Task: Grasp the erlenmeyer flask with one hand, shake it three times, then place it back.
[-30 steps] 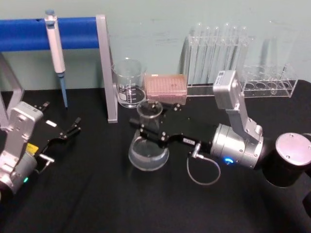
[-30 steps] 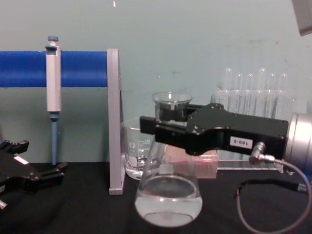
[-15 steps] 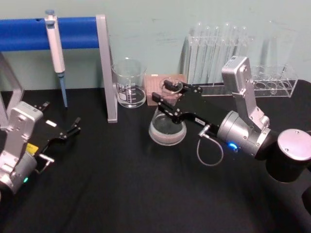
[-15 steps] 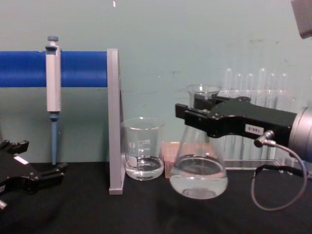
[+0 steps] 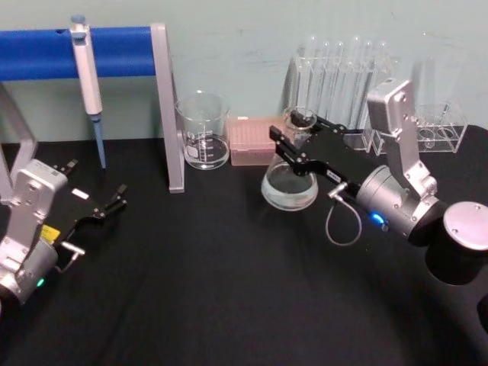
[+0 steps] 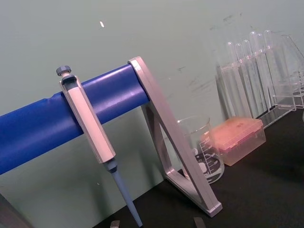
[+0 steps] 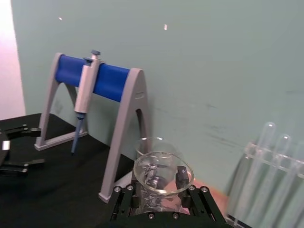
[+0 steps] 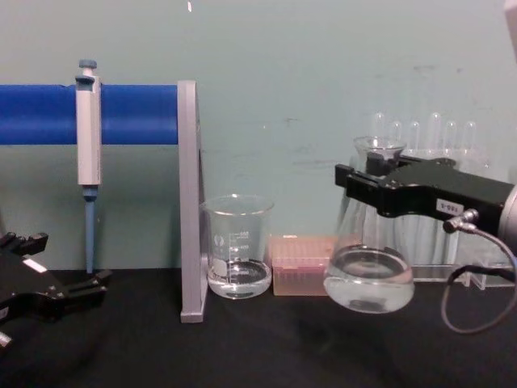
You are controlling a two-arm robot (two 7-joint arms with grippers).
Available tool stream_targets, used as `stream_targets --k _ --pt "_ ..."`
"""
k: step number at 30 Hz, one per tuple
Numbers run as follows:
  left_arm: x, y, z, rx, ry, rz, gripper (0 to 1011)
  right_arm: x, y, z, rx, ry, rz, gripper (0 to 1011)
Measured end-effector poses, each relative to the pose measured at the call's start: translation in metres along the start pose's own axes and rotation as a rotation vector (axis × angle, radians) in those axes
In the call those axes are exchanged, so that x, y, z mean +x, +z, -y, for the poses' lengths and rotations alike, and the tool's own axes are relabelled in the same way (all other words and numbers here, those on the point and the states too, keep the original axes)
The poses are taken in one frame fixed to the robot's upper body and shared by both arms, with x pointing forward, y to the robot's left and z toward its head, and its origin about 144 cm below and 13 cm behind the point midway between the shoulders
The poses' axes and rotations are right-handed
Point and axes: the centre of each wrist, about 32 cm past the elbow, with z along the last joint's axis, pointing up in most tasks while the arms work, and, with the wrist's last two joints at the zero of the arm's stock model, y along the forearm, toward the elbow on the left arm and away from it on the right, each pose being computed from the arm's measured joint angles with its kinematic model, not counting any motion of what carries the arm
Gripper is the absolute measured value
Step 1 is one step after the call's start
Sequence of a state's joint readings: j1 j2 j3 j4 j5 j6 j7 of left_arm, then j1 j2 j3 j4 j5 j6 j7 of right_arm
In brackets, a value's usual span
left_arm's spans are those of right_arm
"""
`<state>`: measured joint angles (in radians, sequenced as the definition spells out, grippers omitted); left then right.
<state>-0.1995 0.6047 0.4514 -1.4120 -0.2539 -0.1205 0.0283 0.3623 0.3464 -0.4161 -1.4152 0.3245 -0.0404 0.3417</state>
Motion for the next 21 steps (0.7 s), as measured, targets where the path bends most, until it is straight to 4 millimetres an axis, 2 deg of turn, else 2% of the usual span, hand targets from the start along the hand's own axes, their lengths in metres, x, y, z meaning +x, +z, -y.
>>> stream_targets --k 21 --pt "0.000 0.000 0.000 0.000 0.000 0.000 1001 0.012 -0.003 0.009 -0.021 -0.097 0.003 457"
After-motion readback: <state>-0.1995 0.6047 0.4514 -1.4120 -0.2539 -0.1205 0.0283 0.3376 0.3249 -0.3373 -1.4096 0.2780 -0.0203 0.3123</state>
